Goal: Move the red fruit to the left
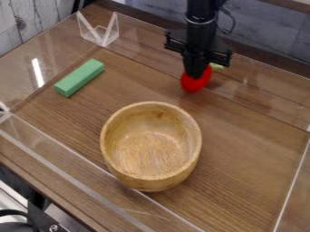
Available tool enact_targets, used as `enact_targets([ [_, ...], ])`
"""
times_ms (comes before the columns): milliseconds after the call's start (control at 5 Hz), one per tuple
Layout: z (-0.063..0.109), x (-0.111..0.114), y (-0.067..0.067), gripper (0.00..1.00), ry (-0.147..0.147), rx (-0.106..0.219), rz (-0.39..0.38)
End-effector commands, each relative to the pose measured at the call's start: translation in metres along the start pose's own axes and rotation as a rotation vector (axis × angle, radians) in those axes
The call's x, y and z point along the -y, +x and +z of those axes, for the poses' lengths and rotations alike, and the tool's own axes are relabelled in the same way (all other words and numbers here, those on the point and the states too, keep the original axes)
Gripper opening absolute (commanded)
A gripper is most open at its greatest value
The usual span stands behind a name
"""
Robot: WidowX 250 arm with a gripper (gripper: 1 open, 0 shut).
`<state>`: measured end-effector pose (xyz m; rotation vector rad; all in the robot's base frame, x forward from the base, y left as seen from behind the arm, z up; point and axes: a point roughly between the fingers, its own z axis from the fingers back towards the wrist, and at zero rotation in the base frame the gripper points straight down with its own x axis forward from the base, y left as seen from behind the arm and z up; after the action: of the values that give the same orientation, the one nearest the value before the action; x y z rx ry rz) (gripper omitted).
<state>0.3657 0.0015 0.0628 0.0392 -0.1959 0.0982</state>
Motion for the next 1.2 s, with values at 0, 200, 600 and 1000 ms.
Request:
enact_targets([
  [0,0.03,0.003,0.018,0.0,0.003,0.078,0.035],
  [200,0.039,0.007,0.022,0.0,0.009,0.086,0.065],
  [600,0.036,0.0,0.021,0.0,0.026,0.1,0.161],
  [1000,0.027,-0.026,0.018,0.0,0.046,0.105,0.263],
])
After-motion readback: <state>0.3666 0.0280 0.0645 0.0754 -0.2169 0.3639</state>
